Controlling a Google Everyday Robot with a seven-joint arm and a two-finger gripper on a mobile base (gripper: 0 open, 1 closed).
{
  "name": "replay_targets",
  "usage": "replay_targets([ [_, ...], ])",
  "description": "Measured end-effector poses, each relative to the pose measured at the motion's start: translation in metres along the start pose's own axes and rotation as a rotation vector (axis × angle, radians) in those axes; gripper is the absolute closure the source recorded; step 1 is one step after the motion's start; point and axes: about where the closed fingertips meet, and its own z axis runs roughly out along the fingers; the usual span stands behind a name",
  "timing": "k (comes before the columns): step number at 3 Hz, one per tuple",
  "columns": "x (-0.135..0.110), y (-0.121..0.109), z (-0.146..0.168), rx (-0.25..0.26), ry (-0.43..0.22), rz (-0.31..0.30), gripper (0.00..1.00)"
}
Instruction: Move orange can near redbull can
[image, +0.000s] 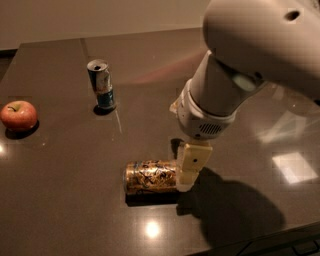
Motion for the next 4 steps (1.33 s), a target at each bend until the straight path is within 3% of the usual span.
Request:
replay_targets([
  [2,-0.023,0.028,0.03,-0.086,0.012,-0.082,0.0],
  [3,-0.03,0.034,0.038,-0.112,0.022,-0.102,0.18],
  [4,-0.029,0.028,0.04,-0.13,0.044,-0.099,0.49],
])
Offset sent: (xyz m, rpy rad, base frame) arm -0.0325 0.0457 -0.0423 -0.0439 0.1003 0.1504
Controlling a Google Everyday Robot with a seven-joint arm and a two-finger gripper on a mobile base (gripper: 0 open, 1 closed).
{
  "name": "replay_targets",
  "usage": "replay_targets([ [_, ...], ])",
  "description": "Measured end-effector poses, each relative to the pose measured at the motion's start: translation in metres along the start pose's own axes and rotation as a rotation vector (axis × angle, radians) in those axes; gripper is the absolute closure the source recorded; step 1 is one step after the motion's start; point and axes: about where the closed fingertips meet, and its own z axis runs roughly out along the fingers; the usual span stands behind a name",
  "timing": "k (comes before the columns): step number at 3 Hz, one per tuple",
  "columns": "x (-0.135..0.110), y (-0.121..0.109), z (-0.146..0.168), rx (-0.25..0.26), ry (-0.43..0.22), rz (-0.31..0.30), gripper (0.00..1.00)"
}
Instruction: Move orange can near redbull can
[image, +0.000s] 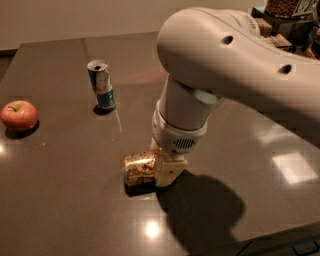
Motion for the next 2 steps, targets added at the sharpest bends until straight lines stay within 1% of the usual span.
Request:
replay_targets([
  [1,0.002,-0.017,-0.008,0.005,0.012,0.013,0.72],
  [2,-0.002,-0.047,-0.016,0.014,0.022,0.022,0.95],
])
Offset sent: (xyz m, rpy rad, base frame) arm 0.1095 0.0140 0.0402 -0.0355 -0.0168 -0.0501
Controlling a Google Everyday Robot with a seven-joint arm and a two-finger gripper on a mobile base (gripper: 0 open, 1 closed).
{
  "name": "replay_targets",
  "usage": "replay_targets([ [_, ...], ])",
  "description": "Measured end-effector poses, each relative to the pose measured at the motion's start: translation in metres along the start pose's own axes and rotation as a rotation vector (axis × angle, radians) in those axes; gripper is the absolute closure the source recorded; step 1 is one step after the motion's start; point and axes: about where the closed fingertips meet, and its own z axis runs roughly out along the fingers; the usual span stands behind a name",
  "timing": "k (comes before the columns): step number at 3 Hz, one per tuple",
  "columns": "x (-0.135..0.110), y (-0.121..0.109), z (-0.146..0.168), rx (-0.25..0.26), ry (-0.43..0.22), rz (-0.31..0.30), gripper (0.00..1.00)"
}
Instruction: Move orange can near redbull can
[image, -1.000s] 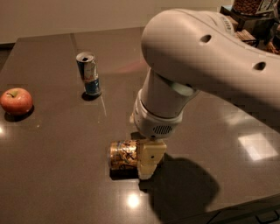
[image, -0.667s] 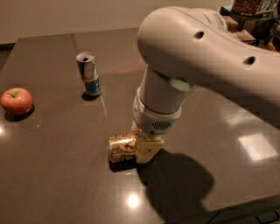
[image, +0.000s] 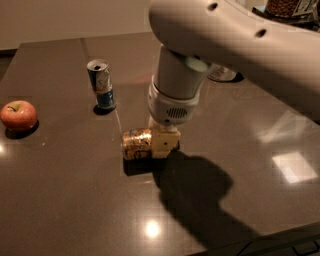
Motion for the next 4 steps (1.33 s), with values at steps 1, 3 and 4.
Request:
replay_targets([
  [1,-0.01,-0.051,-0.002,0.0,-0.015,0.025,1.0],
  [3,-0.029,-0.129,0.013,-0.003,-0.057,0.093,1.0],
  [4,-0.036,-0.15,0.021,0.035,-0.049,0.133,0.82],
])
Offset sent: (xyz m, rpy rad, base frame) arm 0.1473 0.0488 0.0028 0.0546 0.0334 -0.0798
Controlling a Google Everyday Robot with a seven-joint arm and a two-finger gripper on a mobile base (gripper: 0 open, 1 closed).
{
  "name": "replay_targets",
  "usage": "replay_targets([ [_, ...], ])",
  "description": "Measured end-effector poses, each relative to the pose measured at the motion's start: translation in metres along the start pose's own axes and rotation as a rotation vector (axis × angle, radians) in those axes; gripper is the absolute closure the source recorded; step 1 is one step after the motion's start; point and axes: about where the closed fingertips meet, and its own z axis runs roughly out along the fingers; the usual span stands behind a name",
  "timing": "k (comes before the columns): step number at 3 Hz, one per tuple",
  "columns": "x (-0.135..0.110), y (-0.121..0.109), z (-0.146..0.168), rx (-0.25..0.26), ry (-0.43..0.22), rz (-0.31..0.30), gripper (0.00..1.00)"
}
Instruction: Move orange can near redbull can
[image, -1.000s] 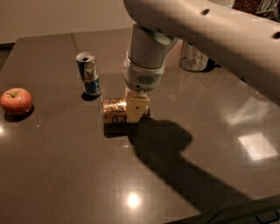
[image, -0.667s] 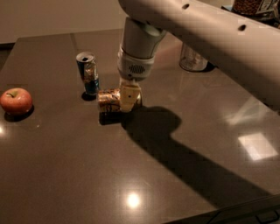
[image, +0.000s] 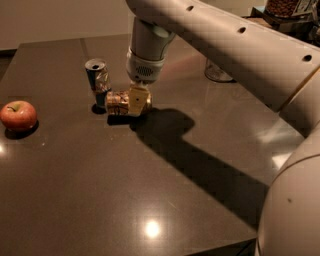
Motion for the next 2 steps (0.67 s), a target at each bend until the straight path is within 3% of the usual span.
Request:
replay_targets([
  [2,0.0011,-0.01,0.0123,0.02,0.014,0.029,0.35],
])
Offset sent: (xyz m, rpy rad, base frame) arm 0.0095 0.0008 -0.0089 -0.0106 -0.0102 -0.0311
